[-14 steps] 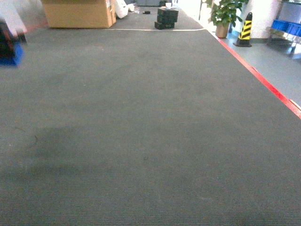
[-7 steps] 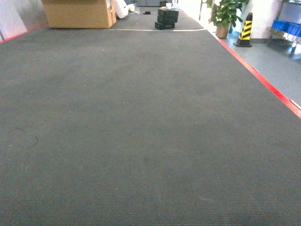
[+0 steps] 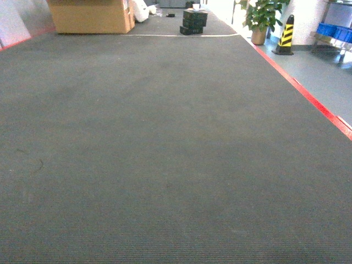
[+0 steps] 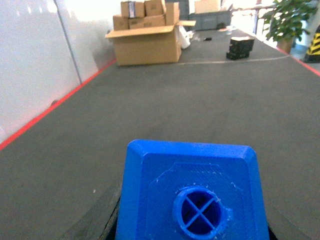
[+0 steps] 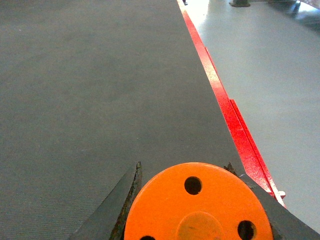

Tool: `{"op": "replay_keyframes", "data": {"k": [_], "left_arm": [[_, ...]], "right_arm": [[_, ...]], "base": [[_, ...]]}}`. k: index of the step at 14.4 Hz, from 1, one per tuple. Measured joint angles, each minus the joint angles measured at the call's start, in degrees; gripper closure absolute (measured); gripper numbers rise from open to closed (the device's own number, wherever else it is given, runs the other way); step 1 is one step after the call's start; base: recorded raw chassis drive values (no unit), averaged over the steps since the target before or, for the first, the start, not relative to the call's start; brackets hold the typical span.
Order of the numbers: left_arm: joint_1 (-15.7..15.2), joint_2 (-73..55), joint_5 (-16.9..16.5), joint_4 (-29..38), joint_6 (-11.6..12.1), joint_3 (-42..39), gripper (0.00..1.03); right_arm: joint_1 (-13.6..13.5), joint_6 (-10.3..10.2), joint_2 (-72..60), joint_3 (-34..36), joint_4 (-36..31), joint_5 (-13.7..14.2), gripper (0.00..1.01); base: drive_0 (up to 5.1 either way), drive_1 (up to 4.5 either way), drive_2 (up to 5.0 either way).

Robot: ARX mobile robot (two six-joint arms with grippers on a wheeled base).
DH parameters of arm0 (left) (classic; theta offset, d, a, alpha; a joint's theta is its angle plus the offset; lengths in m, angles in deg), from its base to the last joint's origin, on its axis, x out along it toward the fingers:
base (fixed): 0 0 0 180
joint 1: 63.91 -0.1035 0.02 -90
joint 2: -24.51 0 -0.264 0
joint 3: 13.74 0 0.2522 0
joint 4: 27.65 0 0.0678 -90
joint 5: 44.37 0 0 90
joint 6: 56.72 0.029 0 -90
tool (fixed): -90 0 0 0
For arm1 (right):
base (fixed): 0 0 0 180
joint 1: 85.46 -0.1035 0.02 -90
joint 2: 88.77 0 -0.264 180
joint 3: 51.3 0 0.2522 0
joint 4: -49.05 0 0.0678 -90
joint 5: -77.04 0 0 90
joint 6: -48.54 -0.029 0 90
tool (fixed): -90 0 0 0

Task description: Sort blue parts and orange caps into right shelf containers

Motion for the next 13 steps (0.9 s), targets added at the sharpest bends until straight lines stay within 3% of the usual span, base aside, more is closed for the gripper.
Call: {"op": "replay_keyframes", "data": {"k": [2, 3, 13], "left_arm": [[0.66, -0.20, 4.20, -0.15, -1.20, -1.49, 0.58], [0.70, -0.33, 4.17, -0.55, -1.36, -1.49, 0.58], [0.74, -0.07, 4.20, -0.17, -1.40, -1.46, 0.58]], "right_arm": [[0.04, 0.00, 0.00, 0.02, -0.02, 0.13, 0.58], [-0.07, 0.00, 0.00, 0.02, 0.04, -0.04, 0.58], [-0.28, 0.00, 0.00, 0.02, 0.02, -0.02, 0.58]], "base": [[0.0, 0.00, 0.0], [0.0, 0.00, 0.0], [4.7, -3.73, -1.2]]}}
